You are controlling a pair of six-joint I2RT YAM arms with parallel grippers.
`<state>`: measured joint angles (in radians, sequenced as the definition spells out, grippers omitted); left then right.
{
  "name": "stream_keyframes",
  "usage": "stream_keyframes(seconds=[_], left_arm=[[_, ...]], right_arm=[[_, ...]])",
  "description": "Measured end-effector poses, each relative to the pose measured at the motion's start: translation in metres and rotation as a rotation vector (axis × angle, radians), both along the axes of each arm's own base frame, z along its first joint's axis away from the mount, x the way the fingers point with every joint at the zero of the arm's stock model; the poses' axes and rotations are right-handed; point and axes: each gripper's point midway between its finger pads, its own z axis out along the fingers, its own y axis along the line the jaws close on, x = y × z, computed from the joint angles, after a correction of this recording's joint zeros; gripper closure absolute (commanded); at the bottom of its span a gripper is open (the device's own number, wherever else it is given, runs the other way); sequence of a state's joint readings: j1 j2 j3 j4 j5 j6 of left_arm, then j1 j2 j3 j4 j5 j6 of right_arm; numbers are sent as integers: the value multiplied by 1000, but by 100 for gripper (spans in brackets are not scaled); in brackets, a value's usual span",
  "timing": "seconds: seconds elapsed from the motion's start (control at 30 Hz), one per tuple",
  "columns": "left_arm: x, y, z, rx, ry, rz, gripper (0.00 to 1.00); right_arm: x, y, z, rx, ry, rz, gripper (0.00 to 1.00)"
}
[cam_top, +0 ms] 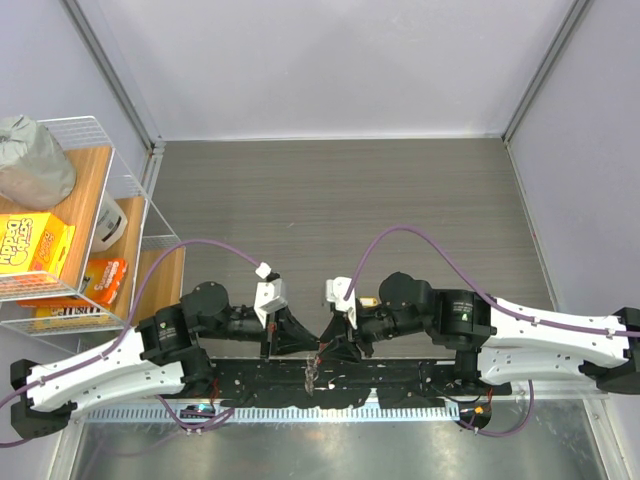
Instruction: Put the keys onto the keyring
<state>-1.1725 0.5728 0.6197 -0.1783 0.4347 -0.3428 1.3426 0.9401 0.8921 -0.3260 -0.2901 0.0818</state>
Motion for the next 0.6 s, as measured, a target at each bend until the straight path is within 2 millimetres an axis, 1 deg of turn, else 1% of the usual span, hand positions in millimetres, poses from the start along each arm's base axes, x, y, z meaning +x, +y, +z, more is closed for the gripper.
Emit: stream_keyframes(seconds=[0.07, 0.13, 0.17, 0.3, 0.43, 0.47, 0.57, 0.6], left_arm=[[-2, 0, 2, -9, 0, -10, 100], [-4, -1, 3, -11, 6, -18, 100], [-4, -1, 3, -11, 7, -19, 100], [-6, 0, 2, -8, 15, -28, 100], [-7, 0, 4, -16, 13, -31, 100], [-7, 0, 5, -20, 11, -31, 97], [-7, 0, 13, -49, 2, -27, 77], [-6, 0, 15, -57, -2, -25, 72]], right_arm=[[-1, 1, 0, 1, -1, 3, 70], [-1, 1, 0, 0, -2, 6, 81], [-2, 2, 0, -1, -3, 8, 95], [-4, 1, -2, -5, -4, 15, 95], [-5, 1, 2, 10, -8, 21, 94], [-6, 1, 4, 17, -10, 22, 95], [-5, 0, 11, 45, -17, 16, 95], [-5, 0, 14, 54, -20, 13, 95]])
